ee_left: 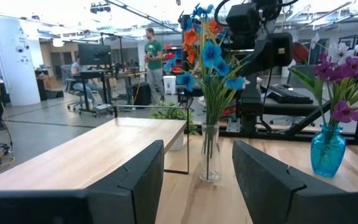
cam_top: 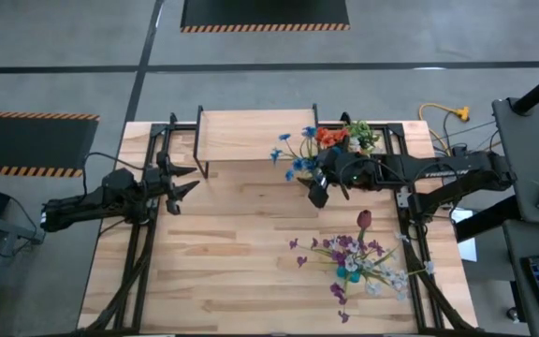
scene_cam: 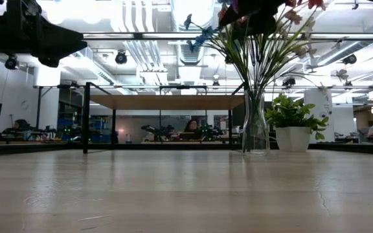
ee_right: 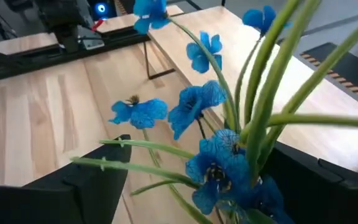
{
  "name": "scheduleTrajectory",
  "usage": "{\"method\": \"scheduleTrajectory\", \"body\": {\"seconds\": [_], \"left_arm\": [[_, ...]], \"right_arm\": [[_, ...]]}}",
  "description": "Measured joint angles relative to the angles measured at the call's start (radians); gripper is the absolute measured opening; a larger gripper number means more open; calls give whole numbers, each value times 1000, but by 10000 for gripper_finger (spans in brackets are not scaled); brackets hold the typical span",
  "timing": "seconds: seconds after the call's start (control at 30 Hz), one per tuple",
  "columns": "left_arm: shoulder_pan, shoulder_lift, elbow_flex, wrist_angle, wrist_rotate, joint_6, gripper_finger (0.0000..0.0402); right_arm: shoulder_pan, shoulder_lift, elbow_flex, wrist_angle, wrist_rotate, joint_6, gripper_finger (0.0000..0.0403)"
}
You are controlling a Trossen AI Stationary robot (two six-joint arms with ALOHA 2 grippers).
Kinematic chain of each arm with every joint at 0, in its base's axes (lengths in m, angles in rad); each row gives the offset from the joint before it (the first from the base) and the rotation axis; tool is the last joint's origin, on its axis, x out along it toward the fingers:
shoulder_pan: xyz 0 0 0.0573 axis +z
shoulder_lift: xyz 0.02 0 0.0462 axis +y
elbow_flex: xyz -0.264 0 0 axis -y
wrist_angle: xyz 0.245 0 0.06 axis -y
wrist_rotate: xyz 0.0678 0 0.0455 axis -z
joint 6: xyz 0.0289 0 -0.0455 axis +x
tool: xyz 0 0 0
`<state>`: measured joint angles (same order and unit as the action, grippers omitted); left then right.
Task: Pick and place flowers into a vace then onto a shelf
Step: Adjust the orange flowers on the transparent flower vase
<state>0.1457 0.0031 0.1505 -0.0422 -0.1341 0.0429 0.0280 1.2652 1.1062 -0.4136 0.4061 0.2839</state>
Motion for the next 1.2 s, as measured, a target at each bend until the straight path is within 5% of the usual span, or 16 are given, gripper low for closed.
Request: {"method": "scheduleTrajectory", "body": {"seconds": [0.77,1.2], "left_arm": [[0,0,18,-7,-32,-31,175],[0,0,17,-7,-31,-31,175]], "right_arm": [[0,0,119,-75,-164,40,344],[0,0,184,-115,-263,-136,337]]}}
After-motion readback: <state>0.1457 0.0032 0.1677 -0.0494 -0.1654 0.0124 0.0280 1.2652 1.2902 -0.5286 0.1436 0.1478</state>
